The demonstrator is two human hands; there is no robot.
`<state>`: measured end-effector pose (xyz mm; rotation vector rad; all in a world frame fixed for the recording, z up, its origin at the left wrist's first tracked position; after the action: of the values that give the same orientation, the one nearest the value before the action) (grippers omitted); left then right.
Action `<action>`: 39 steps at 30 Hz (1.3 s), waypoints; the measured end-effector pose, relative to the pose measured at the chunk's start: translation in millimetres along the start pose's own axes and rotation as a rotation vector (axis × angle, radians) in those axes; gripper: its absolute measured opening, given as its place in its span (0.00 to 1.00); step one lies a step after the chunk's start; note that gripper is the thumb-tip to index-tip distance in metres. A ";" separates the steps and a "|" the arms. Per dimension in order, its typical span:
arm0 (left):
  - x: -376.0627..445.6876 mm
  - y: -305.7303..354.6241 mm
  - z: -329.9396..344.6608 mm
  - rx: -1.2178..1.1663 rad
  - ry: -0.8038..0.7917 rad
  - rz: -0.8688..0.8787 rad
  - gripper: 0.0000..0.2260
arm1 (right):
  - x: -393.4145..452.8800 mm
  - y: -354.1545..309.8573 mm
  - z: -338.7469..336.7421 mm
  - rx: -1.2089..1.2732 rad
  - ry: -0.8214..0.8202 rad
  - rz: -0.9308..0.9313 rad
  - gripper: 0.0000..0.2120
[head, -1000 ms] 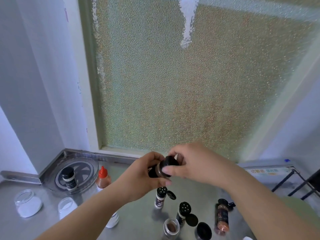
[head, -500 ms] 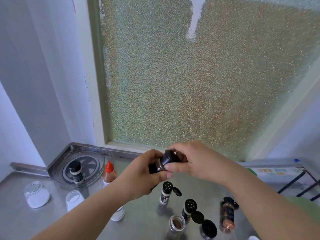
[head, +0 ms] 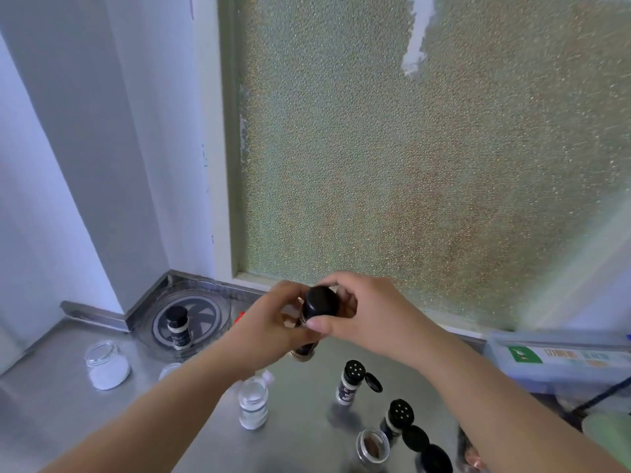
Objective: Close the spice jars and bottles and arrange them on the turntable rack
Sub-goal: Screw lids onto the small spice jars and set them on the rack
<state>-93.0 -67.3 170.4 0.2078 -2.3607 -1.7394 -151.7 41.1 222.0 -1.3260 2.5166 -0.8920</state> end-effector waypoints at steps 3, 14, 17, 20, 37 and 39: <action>-5.3 -10.5 -28.6 -0.026 0.108 -0.037 0.16 | 16.5 -10.4 17.7 0.050 -0.033 -0.045 0.24; -21.3 -105.9 -199.5 0.073 0.552 -0.312 0.15 | 91.2 -22.1 108.4 0.148 -0.120 -0.053 0.20; -16.1 -141.1 -218.8 0.182 0.531 -0.396 0.15 | 113.6 -20.5 143.6 0.170 -0.167 -0.027 0.18; -11.3 -178.0 -231.4 0.266 0.498 -0.480 0.15 | 131.7 -13.6 177.4 0.176 -0.211 0.013 0.18; 14.5 -263.8 -211.8 0.450 0.264 -0.612 0.19 | 127.3 18.8 217.5 0.207 -0.255 0.121 0.14; 15.1 -249.8 -210.3 0.509 0.262 -0.558 0.25 | 125.0 16.9 216.8 0.211 -0.267 0.111 0.15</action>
<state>-57.9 -339.8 -6.6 1.1865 -2.6406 -1.1270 -151.2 -144.3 53.1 -1.1442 2.2029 -0.8659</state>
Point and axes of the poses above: each hand's wrist, its own x-axis towards the middle knuckle, its own z-axis out of the palm, y = z × x, the point moved 7 cm from there along x, towards the middle knuckle, and after that the axes turned 1 degree about -z, right-handed, at the moved point
